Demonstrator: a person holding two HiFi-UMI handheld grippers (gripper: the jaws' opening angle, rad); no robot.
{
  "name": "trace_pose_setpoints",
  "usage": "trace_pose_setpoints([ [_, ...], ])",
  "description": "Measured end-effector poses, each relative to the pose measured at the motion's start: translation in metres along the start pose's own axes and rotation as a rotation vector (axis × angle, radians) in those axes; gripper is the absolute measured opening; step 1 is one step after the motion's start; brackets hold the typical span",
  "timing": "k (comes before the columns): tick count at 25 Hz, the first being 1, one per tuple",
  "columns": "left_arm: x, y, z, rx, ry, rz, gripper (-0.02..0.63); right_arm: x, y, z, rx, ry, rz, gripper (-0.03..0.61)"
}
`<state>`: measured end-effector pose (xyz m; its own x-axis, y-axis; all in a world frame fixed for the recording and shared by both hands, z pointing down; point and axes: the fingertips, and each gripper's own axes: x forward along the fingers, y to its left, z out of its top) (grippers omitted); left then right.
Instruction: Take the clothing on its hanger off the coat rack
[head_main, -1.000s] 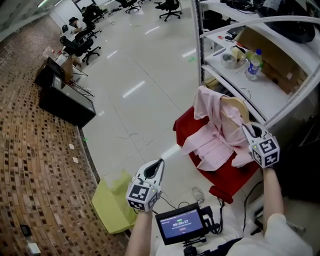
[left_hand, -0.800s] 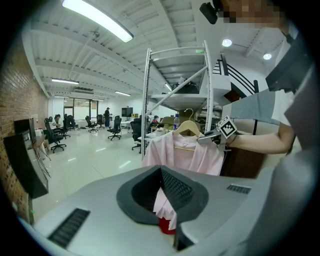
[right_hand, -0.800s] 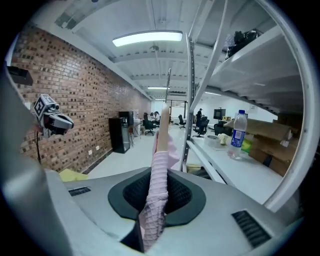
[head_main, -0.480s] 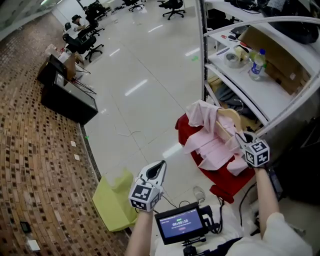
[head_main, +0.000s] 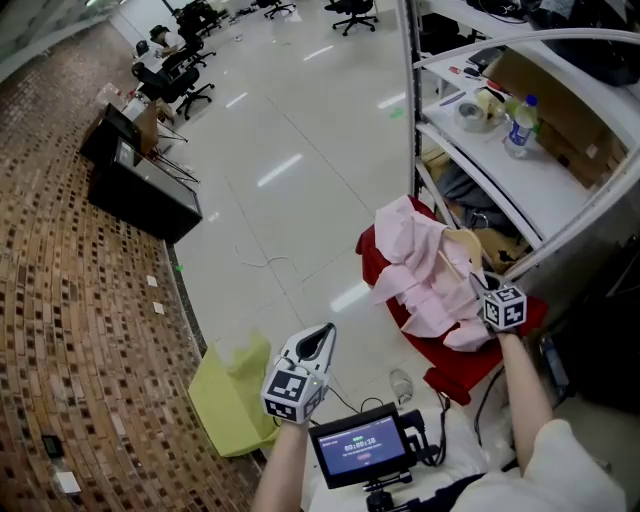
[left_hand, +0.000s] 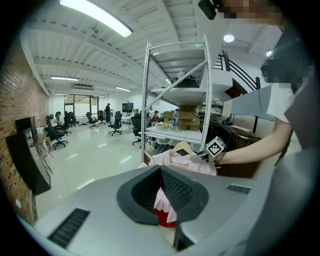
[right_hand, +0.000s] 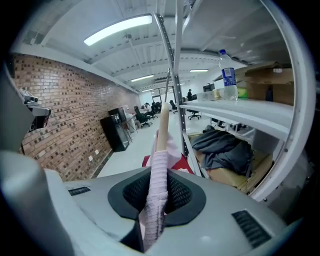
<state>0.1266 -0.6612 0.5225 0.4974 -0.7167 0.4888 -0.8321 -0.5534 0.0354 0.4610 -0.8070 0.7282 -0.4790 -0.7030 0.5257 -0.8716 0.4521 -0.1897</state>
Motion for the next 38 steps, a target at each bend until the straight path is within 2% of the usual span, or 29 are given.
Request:
trace_pose_setpoints([
  [14,-0.004,-0.011,-0.021,-0.01,0.043,0.017,0.008,0.063,-0.024,-0.086,0.205,0.08,-0.006,0.044],
  [19,-0.017,-0.002,-0.026,-0.013,0.043,0.044,0.008,0.087,-0.022,-0.116,0.235,0.15,-0.035,0.044],
  [23,-0.028,0.004,-0.033,-0.02,0.053,0.069,0.008,0.099,-0.009,-0.127,0.285,0.186,-0.012,0.044],
  [30,-0.049,0.017,-0.053,-0.055,0.074,0.125,0.008,0.117,-0.014,-0.159,0.349,0.269,-0.046,0.049],
  [34,-0.055,0.017,-0.063,-0.064,0.075,0.136,0.008,0.117,-0.028,-0.186,0.341,0.351,-0.12,0.056],
  [36,-0.056,0.014,-0.064,-0.071,0.072,0.138,0.008,0.116,-0.024,-0.182,0.321,0.35,-0.118,0.096],
  [38,-0.056,0.011,-0.066,-0.077,0.069,0.135,0.008,0.116,-0.018,-0.173,0.323,0.322,-0.097,0.21],
])
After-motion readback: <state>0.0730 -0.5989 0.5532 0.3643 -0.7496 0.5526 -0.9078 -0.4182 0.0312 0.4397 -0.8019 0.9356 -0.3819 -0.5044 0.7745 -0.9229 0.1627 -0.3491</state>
